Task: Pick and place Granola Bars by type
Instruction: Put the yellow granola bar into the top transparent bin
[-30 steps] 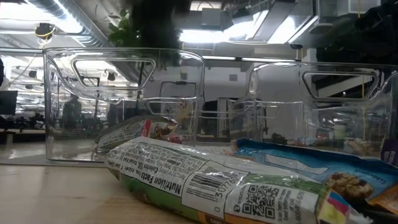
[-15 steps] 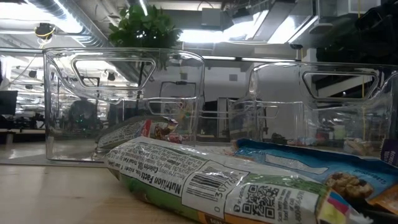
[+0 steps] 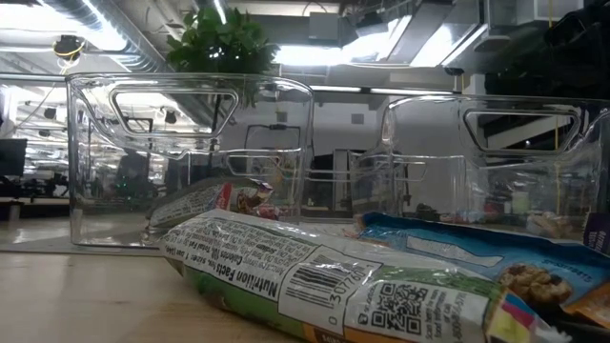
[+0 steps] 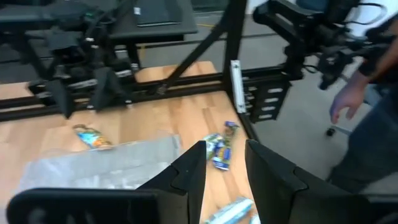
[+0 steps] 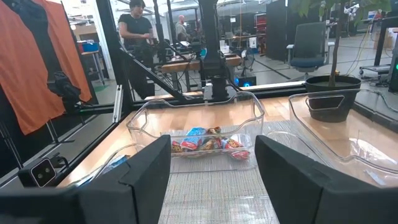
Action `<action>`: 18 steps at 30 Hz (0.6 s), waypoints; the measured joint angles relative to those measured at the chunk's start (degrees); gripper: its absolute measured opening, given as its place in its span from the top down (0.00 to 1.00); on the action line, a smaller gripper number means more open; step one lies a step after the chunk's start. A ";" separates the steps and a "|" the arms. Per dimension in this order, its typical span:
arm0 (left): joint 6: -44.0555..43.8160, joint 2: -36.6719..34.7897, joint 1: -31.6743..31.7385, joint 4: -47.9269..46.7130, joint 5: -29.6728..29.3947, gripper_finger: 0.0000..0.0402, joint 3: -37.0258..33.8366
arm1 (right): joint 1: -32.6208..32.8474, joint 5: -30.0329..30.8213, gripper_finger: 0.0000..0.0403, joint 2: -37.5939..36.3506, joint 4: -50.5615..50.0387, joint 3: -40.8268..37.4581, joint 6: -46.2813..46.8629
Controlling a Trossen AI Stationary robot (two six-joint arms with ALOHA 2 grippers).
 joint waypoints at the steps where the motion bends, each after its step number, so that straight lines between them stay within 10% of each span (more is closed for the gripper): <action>1: 0.00 0.02 -0.28 -0.07 0.86 0.75 0.00 | 0.00 0.00 0.42 0.00 0.00 0.00 0.03; 18: 0.49 5.04 -4.79 -7.26 5.87 0.78 0.00 | -0.02 0.00 0.42 0.00 0.00 0.00 0.06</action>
